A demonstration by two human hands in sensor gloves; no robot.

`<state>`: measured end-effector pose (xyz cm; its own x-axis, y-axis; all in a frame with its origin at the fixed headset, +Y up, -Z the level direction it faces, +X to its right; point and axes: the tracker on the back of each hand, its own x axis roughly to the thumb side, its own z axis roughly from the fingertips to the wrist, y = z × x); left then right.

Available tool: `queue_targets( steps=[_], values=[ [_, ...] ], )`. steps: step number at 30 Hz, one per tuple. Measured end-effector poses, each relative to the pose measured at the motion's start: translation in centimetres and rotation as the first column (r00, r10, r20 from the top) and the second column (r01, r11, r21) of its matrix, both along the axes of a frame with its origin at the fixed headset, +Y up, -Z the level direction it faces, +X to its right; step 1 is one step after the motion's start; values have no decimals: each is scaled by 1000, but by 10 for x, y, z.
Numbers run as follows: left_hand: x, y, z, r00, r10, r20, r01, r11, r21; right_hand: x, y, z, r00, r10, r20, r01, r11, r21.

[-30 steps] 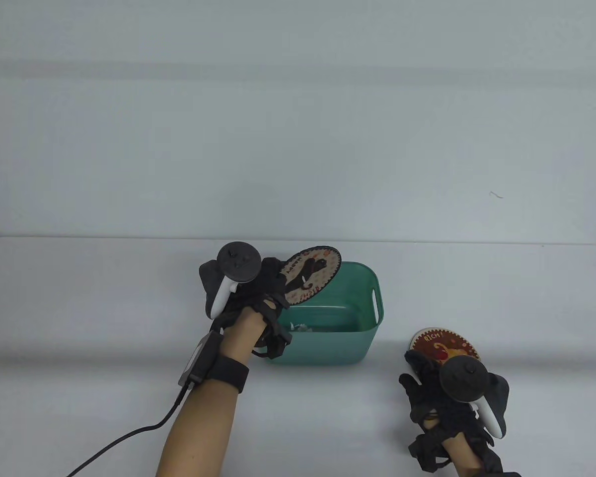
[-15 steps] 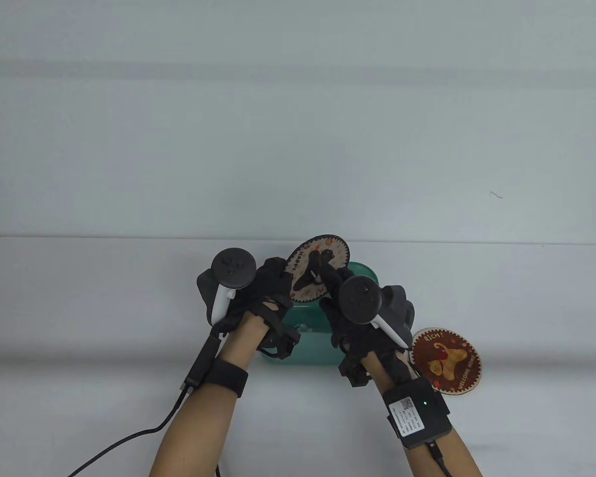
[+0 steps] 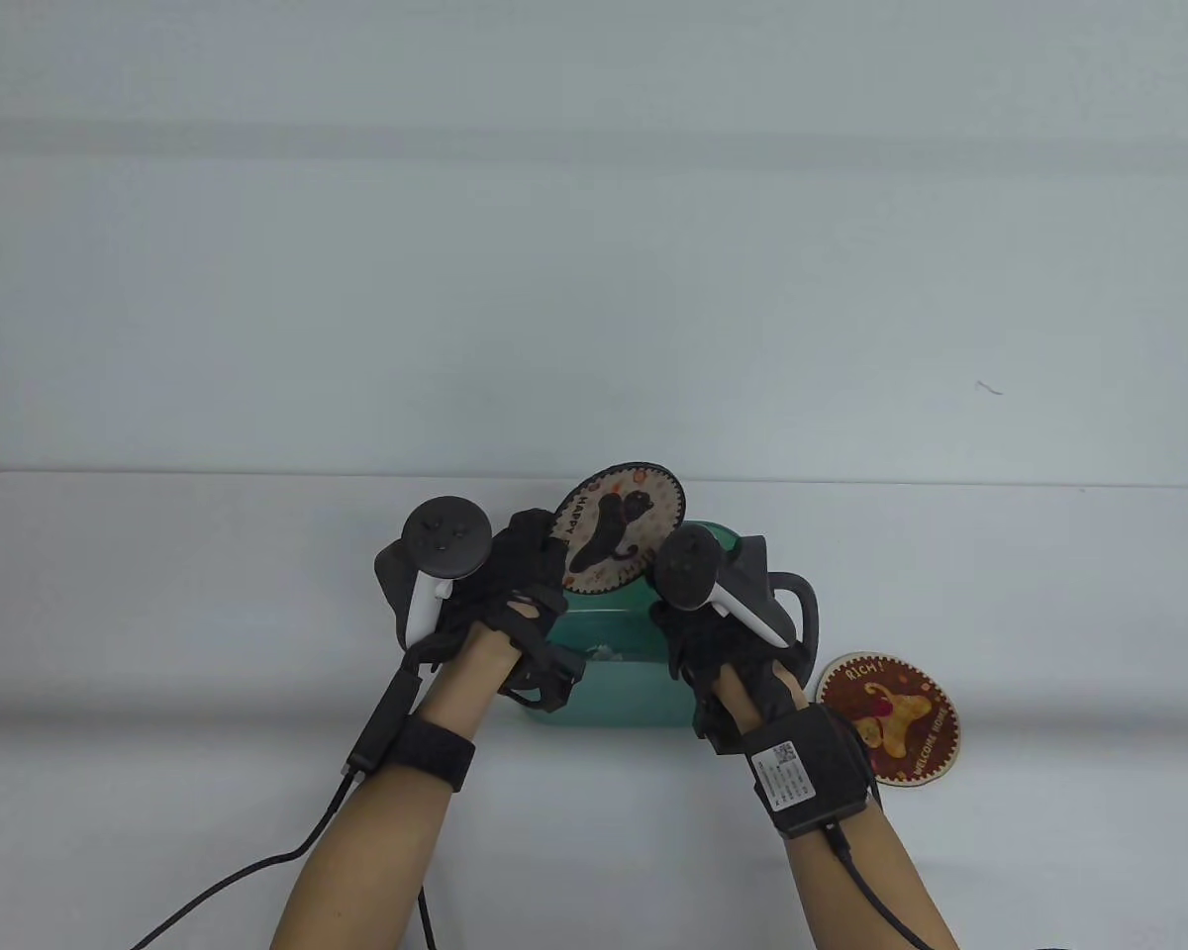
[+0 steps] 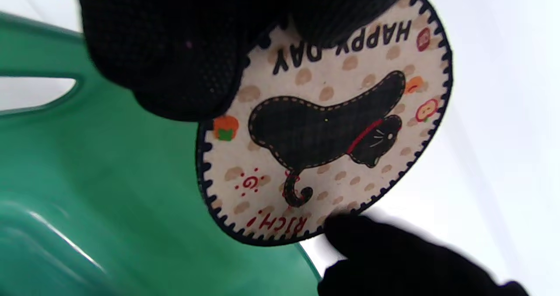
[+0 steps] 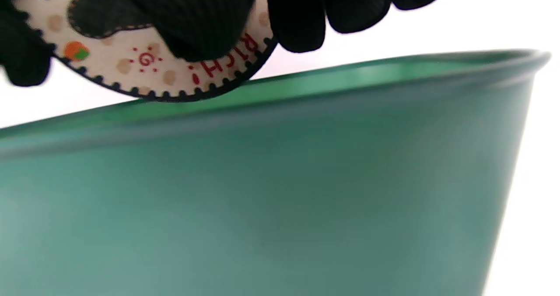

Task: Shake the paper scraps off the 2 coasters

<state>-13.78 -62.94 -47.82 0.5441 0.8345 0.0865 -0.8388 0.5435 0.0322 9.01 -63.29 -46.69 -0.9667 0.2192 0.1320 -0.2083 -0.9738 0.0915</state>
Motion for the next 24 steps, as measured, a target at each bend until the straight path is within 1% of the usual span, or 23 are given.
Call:
queue_targets(
  steps=[4,6,7,8,9,11,13,14,16,19,21,23,24],
  values=[
    [-4,0,2,1000,16,-6,-16,1000,2,-5,-1,-1,997,73,-6,-73,994,-80],
    [-6,1,3,1000,17,-9,-17,1000,7,-3,0,-2,999,35,-5,-35,998,-49],
    [-8,1,3,1000,25,-13,-25,1000,9,-3,0,-2,1000,9,-6,-10,999,-53],
    [-10,2,3,999,33,-14,-32,999,8,-3,0,-3,1000,3,-9,-4,997,-81],
    [-11,2,3,999,38,-12,-38,999,6,-3,-1,-2,999,32,-13,-33,995,-97],
    [-16,1,5,998,63,-19,-63,998,8,0,-1,0,999,8,-31,-10,998,-61],
    [-20,1,7,996,89,-28,-89,996,12,1,-1,2,1000,-16,-27,14,997,-74],
    [-23,1,8,994,102,-32,-102,995,15,2,0,4,999,-21,-27,19,998,-62],
    [-32,1,13,989,142,-47,-141,989,34,8,2,10,995,-87,-40,88,996,21],
    [-48,0,22,975,212,-66,-208,977,54,16,5,20,981,-188,-38,190,980,58],
    [-61,-2,29,963,253,-93,-248,967,60,26,6,31,963,-268,-40,271,958,99],
    [-77,-6,36,948,283,-144,-276,959,70,36,3,42,940,-339,-38,340,926,164],
    [-84,-8,39,938,303,-166,-294,953,77,40,1,47,931,-363,-38,364,914,178]
  ],
)
